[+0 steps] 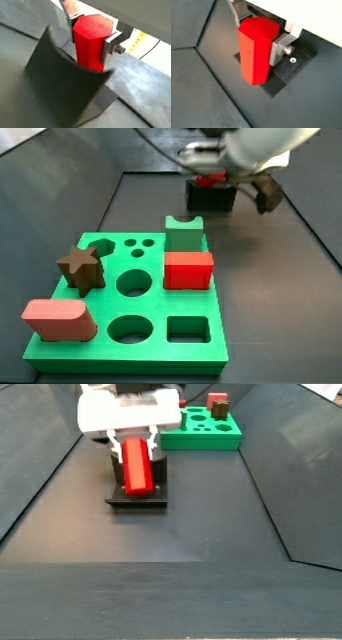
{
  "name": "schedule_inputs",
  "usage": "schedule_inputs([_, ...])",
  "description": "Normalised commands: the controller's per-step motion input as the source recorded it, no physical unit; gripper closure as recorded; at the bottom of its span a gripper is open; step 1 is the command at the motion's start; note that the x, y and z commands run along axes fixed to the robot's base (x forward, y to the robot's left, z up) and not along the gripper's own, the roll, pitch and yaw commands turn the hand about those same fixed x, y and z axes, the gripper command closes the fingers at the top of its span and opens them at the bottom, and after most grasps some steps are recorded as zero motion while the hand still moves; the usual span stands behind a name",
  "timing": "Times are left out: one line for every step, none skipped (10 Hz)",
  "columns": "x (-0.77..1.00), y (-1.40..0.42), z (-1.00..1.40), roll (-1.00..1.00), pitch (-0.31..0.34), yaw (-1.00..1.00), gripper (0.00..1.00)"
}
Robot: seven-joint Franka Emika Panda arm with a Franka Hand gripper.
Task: Pick up the hexagon object. Move up. Place the hexagon object on the fixture. Regrasp the hexagon object. Move to above the board. Insert the hexagon object.
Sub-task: Move to above the board.
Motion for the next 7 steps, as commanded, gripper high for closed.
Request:
schedule_inputs([0.15, 0.06, 1.00, -0.07, 0.048, 0.26, 1.00])
schedule_inputs([0.14, 0.05, 1.00, -0.03, -0.016, 0.21, 1.00])
schedule_inputs([0.14, 0.05, 1.00, -0.02, -0.034, 0.19, 1.00])
schedule_inputs([0.13, 0.05, 1.00, -0.01, -0.057, 0.12, 1.00])
schedule_inputs([0.13, 0.04, 1.00, -0.01, -0.058, 0.08, 1.00])
schedule_inputs([0.12, 0.04, 1.00, -0.01, -0.044, 0.04, 1.00])
schedule_inputs([0.11, 0.03, 1.00, -0.01, -0.014, 0.01, 1.00])
